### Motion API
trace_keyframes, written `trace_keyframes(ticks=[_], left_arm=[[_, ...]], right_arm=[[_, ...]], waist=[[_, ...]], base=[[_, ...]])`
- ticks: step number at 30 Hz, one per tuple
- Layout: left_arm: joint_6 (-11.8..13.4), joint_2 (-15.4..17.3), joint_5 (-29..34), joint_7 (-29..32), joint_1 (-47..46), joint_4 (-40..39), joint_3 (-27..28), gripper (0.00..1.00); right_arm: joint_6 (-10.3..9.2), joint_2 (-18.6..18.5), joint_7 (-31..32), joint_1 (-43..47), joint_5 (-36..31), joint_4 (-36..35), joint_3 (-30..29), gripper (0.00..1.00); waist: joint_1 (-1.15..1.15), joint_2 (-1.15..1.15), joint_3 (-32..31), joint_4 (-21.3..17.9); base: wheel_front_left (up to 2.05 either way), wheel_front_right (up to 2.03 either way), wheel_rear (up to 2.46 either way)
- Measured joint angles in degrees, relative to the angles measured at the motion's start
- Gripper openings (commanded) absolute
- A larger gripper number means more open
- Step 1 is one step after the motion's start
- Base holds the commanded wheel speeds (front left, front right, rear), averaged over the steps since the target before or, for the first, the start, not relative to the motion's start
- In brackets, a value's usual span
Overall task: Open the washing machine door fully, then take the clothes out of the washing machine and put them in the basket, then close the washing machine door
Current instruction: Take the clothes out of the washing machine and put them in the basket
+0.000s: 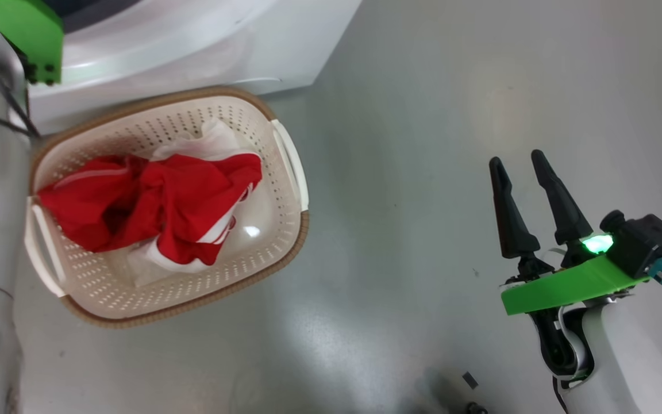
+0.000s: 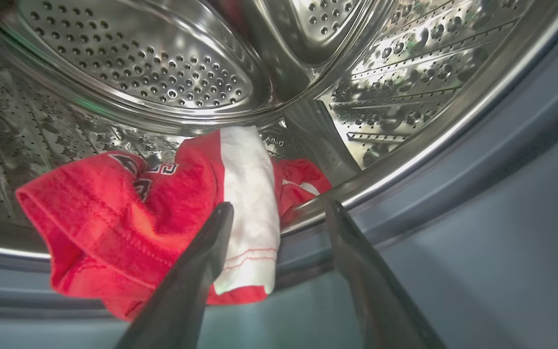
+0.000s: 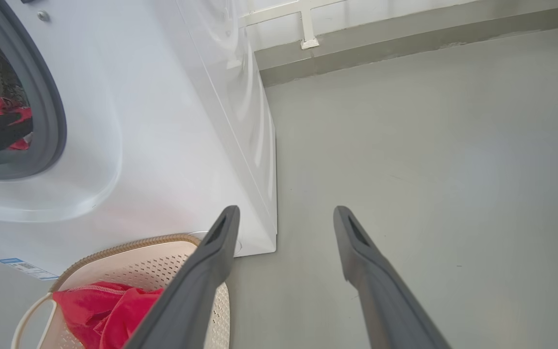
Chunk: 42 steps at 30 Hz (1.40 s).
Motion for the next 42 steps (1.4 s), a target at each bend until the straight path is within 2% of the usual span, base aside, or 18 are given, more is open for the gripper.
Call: trace_keyframes(ticks=[10,17,29,30,31,32,34,42], left_arm=[[1.83,2.77,1.96,5.93,-5.67,3.47,-2.74,1.0],[1.89,4.44,3.75,10.89,-6.49,4.38,-5.0,1.0],[3.09,6.0,3.7,11.88,-6.69,4.54,-6.34,1.0],[3.1,5.99,3.68,11.88,-6.69,4.54,-6.38,0.94],[3.15,5.99,3.68,11.88,-6.69,4.55,-6.61,0.74],[3.38,5.98,3.68,11.87,-6.7,4.57,-6.81,0.45],[3.42,5.94,3.61,11.84,-6.7,4.57,-6.99,0.02],[3.93,5.3,2.33,9.77,-6.69,4.66,-7.08,0.0]], right_arm=[[0.0,0.05,0.0,-0.69,1.29,-0.03,1.55,1.0],[0.0,0.07,0.0,-1.69,1.51,-0.1,2.18,1.0],[0.0,0.08,0.0,-1.69,1.52,-0.1,2.01,1.0],[0.0,0.08,0.0,-1.69,1.52,-0.1,2.0,1.0],[0.0,0.08,0.0,-1.69,1.52,-0.1,2.0,1.0],[0.0,0.08,0.0,-1.69,1.52,-0.1,2.0,1.0],[0.0,0.08,0.0,-1.69,1.52,-0.1,1.99,1.0],[0.0,0.08,0.0,-1.69,1.51,-0.08,1.27,1.0]], waist=[[0.0,0.0,1.73,-1.97],[0.0,0.0,2.24,-2.61],[0.0,0.0,2.19,-2.25],[0.0,0.0,2.16,-2.17],[0.0,0.0,2.11,-2.11],[0.0,0.0,2.04,-2.07],[0.0,0.0,1.92,-2.03],[0.0,0.0,1.11,-1.73]], base=[[0.0,0.0,0.0],[0.0,0.0,0.0],[0.0,0.0,0.0],[0.0,0.0,0.0],[0.0,0.0,0.0],[0.0,0.0,0.0],[0.0,0.0,0.0],[0.0,0.0,0.0]])
